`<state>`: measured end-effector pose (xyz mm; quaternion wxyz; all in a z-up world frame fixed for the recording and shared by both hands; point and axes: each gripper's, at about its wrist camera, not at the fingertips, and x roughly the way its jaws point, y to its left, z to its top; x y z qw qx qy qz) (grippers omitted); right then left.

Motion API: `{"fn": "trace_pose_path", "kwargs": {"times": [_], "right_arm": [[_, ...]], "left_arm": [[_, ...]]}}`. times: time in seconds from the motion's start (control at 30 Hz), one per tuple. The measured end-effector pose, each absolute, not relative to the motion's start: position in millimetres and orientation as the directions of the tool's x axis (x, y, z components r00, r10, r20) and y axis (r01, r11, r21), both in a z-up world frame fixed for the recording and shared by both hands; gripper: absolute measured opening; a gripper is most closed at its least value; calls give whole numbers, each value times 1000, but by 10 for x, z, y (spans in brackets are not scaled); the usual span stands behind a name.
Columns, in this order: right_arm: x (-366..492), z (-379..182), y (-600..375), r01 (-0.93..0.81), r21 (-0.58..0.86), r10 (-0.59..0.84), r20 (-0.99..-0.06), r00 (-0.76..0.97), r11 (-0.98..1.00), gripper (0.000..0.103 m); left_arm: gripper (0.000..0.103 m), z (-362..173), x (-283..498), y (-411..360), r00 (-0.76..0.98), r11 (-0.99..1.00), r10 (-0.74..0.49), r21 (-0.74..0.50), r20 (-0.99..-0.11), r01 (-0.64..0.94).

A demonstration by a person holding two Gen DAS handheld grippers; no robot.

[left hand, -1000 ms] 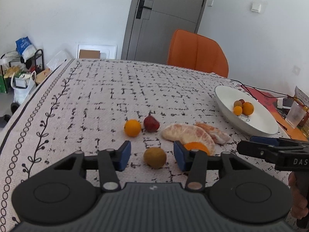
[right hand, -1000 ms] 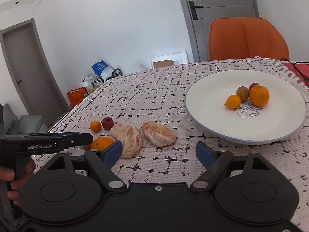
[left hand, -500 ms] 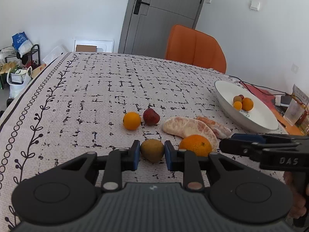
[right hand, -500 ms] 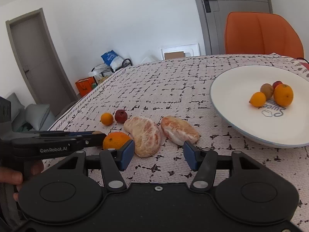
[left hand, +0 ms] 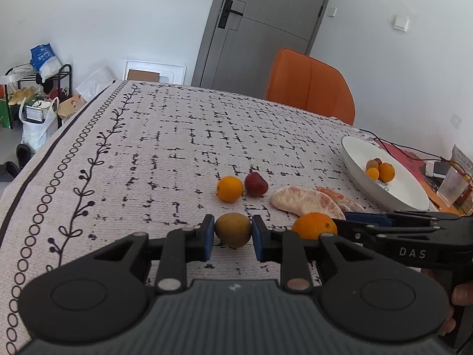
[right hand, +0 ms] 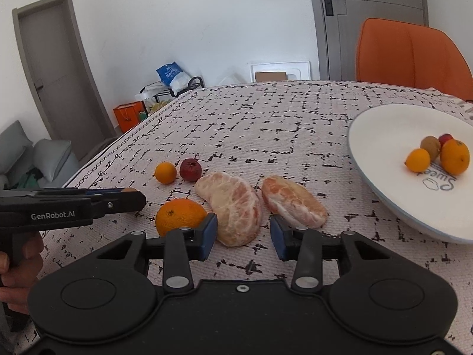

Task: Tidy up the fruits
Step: 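Lift the kiwi with the left gripper while the right gripper grasps a peeled mandarin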

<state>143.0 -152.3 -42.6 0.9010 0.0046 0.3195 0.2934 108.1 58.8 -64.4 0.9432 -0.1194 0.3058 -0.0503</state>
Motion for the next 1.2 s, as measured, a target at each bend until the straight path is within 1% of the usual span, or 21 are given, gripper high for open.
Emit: {"fn": "trace_pose_path", "kwargs": {"times": [0.13, 0.27, 0.33, 0.37, 0.47, 0.5, 0.77, 1.2], "right_arm": [[1440, -414, -1446, -535, 178, 528, -579, 622, 826, 44], [1461, -416, -1350, -544, 152, 520, -580, 627, 825, 51], [1468, -419, -1307, -546, 130, 510, -580, 635, 828, 52], [1470, -426, -1288, -548, 117, 505, -579, 640, 829, 51], [1454, -428, -1247, -536, 58, 465, -583, 667, 842, 38], [1447, -422, -1255, -541, 50, 464, -585, 665, 839, 37], [1381, -392, -1433, -539, 108, 496, -572, 653, 835, 36], [1279, -216, -1837, -489, 162, 500, -490, 714, 857, 35]], "left_arm": [[25, -654, 1054, 645, 810, 964, -166, -265, -562, 13], [25, -648, 1033, 704, 814, 962, -161, -272, -558, 4], [25, -641, 1024, 733, 816, 961, -160, -276, -555, 0], [25, -640, 1023, 746, 817, 961, -159, -278, -554, -1], [25, -644, 1030, 758, 818, 960, -157, -280, -554, -5], [25, -646, 1035, 753, 816, 960, -158, -282, -556, -6], [25, -586, 1065, 630, 816, 963, -169, -267, -553, 19], [25, -395, 1123, 282, 823, 970, -202, -226, -530, 92]]}}
